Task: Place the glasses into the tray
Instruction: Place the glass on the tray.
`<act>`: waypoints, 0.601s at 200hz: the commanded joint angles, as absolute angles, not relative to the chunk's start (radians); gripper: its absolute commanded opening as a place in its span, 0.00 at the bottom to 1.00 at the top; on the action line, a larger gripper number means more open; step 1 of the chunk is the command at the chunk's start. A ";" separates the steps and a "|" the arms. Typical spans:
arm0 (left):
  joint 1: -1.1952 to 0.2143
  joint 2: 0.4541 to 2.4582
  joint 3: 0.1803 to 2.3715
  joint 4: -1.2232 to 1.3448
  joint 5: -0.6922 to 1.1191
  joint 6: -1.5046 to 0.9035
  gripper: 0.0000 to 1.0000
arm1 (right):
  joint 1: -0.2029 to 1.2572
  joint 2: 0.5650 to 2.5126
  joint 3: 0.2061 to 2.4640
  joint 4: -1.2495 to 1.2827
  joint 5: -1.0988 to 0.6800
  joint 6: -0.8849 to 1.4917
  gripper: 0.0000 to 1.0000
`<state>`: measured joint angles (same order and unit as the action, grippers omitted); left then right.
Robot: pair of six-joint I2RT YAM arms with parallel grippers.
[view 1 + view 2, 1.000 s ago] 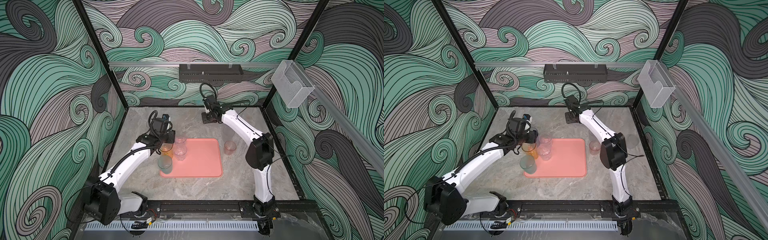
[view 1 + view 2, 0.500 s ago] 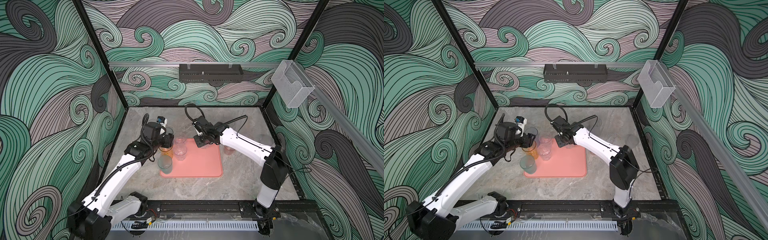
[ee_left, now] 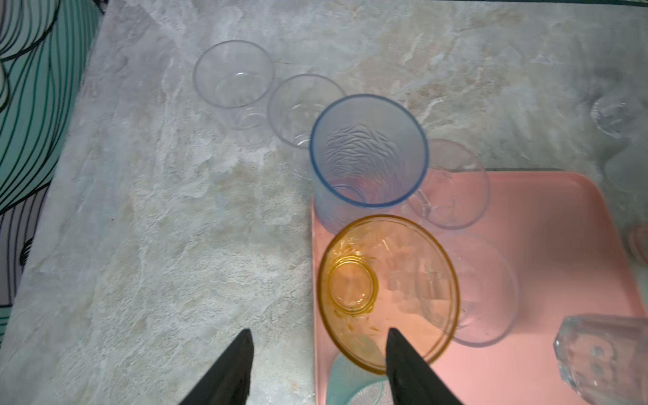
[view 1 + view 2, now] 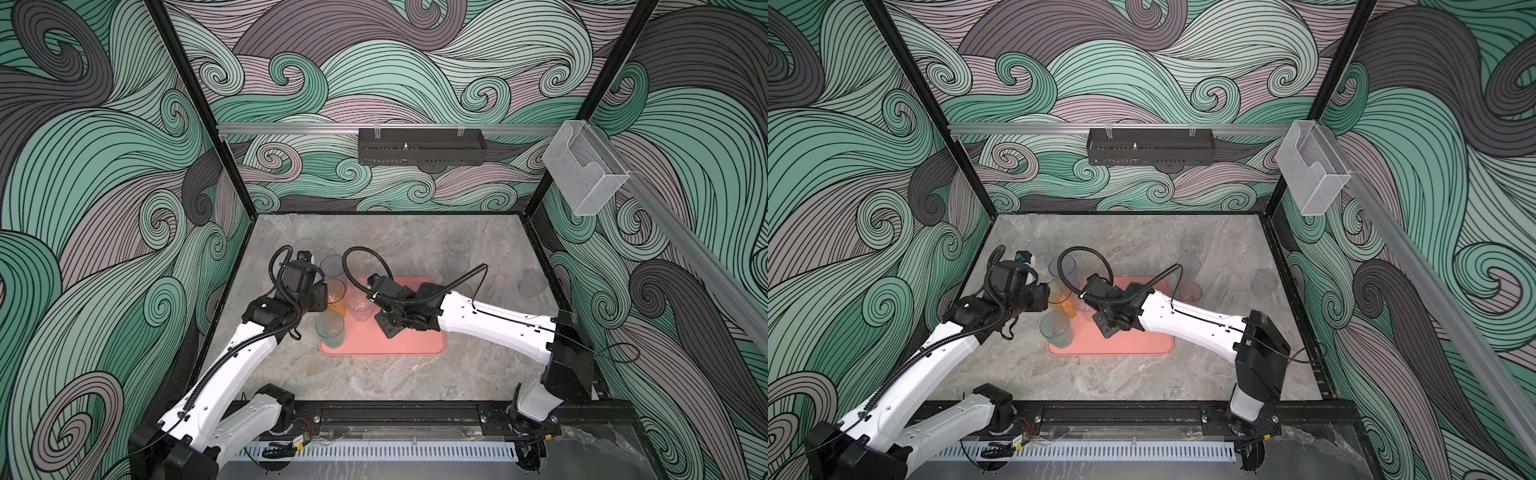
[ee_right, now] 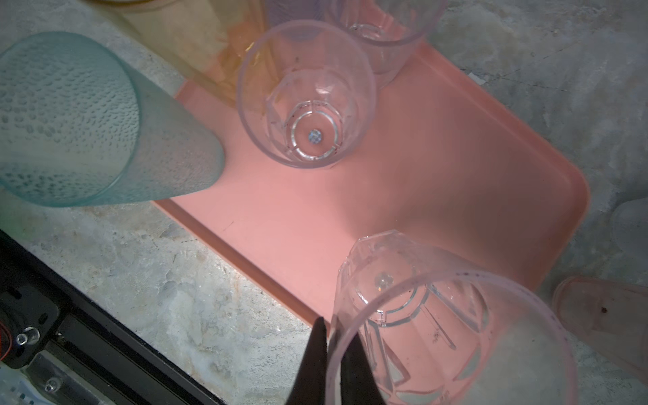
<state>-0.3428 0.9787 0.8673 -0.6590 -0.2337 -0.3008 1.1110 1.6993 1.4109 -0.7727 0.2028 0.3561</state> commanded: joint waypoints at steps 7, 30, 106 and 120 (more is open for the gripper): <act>-0.312 0.983 0.896 -0.710 -0.259 -0.342 0.62 | 1.157 1.765 1.471 -0.746 0.209 0.378 0.07; -0.300 0.982 0.891 -0.710 -0.262 -0.339 0.62 | 1.193 1.813 1.499 -0.741 0.194 0.377 0.08; -0.276 0.988 0.887 -0.710 -0.254 -0.337 0.61 | 1.247 1.921 1.552 -0.695 0.153 0.380 0.08; -0.276 0.986 0.887 -0.712 -0.251 -0.336 0.61 | 1.247 1.938 1.562 -0.686 0.141 0.385 0.08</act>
